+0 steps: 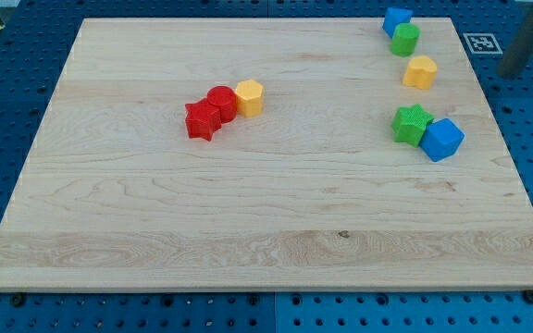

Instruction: Move the yellow heart towards left

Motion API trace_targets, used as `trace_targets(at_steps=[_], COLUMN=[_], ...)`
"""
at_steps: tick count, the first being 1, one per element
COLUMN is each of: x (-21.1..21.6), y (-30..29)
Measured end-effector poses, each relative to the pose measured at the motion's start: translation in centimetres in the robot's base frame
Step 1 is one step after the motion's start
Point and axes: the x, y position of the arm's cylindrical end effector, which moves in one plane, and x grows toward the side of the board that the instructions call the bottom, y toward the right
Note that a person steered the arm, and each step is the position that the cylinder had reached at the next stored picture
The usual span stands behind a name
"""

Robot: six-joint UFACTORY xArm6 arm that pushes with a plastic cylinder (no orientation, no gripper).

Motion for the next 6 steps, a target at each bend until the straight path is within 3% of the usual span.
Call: trace_targets(at_steps=[4, 5, 6], x=[-0.2, -0.1, -0.1], y=[-16.2, -16.0, -11.2])
